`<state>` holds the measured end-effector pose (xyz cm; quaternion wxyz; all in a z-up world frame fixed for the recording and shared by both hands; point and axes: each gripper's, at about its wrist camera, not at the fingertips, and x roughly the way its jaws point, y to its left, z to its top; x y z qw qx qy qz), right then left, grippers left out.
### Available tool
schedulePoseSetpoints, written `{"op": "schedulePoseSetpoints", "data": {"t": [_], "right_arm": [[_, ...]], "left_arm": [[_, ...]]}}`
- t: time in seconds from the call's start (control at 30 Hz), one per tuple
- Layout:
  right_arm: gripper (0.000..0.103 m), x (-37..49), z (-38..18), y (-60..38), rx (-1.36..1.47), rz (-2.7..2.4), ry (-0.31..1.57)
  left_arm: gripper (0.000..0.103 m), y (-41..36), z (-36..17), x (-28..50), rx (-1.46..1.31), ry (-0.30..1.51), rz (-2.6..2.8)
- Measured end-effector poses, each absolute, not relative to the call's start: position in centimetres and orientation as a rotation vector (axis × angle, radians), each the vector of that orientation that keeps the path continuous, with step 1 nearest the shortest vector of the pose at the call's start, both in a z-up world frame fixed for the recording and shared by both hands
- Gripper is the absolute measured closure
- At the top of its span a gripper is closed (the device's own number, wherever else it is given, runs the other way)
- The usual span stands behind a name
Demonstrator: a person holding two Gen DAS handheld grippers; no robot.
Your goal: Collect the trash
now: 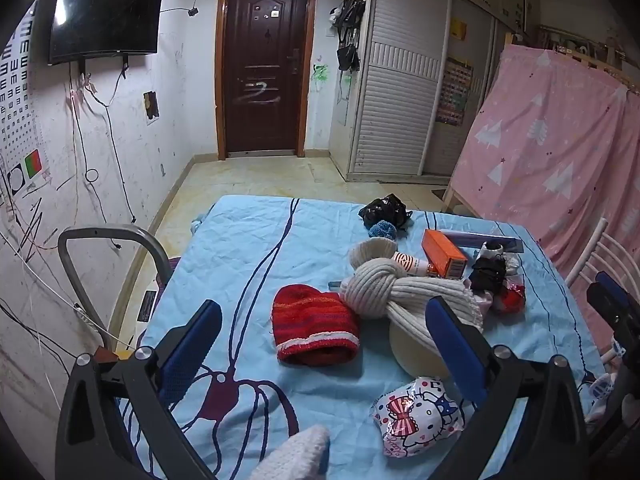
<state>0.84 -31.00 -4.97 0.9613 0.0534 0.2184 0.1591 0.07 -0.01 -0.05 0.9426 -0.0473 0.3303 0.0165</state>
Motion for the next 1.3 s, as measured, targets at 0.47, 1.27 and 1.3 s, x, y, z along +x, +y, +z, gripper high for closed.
{"op": "schedulePoseSetpoints", "data": {"t": [0.47,1.27,1.3], "right_arm": [[0.005,0.9,-4.4,-30.5,0.079,0.319,0.420],[0.005,1.2,-3.4,-30.6,0.059,0.297,0.394],[0.005,1.2,-3.4,-30.6,0.058,0.297,0.394]], "left_arm": [[0.010,-0.5,-0.8,0.4,-0.103,0.684,0.012],[0.010,-0.3,-0.5,0.6,-0.114,0.693,-0.023],[0.010,-0.3,-0.5,0.6,-0.113,0.694,-0.024]]}}
